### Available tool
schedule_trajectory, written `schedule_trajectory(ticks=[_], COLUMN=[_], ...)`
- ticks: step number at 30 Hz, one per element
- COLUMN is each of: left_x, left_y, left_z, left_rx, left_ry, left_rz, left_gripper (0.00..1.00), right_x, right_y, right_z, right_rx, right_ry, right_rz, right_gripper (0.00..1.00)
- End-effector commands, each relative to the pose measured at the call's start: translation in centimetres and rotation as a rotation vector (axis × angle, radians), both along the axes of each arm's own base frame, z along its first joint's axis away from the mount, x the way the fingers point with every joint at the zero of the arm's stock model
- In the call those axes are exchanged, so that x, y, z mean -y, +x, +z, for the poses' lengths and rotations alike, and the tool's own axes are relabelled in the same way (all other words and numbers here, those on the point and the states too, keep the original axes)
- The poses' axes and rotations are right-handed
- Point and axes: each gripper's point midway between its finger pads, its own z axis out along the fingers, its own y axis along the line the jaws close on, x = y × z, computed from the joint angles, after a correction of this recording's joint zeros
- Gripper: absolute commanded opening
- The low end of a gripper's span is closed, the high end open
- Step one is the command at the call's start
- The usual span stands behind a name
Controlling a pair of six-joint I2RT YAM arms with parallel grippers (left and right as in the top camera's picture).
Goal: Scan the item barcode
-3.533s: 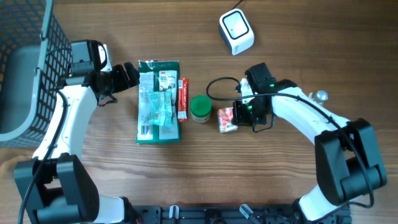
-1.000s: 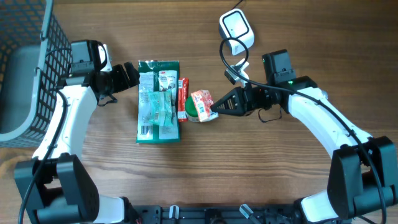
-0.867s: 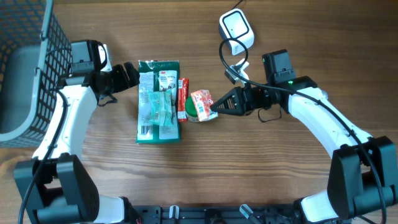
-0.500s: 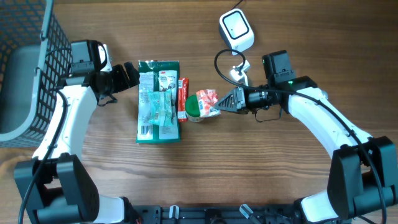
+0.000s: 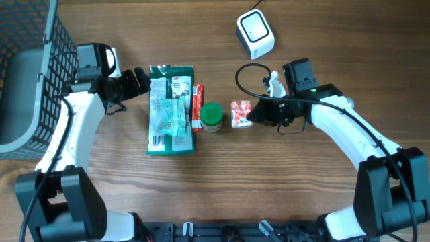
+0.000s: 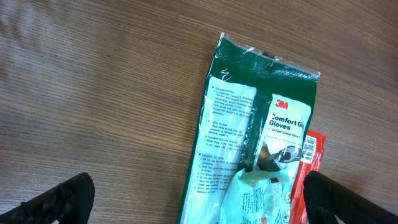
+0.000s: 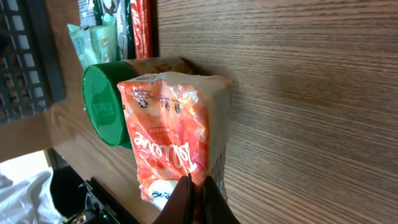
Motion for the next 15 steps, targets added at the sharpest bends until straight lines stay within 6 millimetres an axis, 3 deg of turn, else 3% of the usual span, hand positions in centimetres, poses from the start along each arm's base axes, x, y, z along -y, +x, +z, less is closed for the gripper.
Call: schedule_trajectory(ticks=[1,9,15], left_x=[-0.5,-0.5,-0.5], left_y=[0.4,0.4,0.4], left_z=[0.9,0.9,0.9], left_rx=[0.028,0.028,0.028], left_ry=[0.013,0.013,0.013], left_rz=[0.004,0.004,0.004], left_gripper=[1.0,1.0,1.0], right_x=[0.1,-0.6,-0.2], right_y=[-0.5,-1.1,-1.2], right_z=[0.2,0.6,4.2], right_rx=[-0.014,-0.021,0.06], right_ry=[-0.014,-0.013,-0.005], right_rz=[-0.016,-0.012,-0.046], right_gripper=[0.04,0.04,0.04])
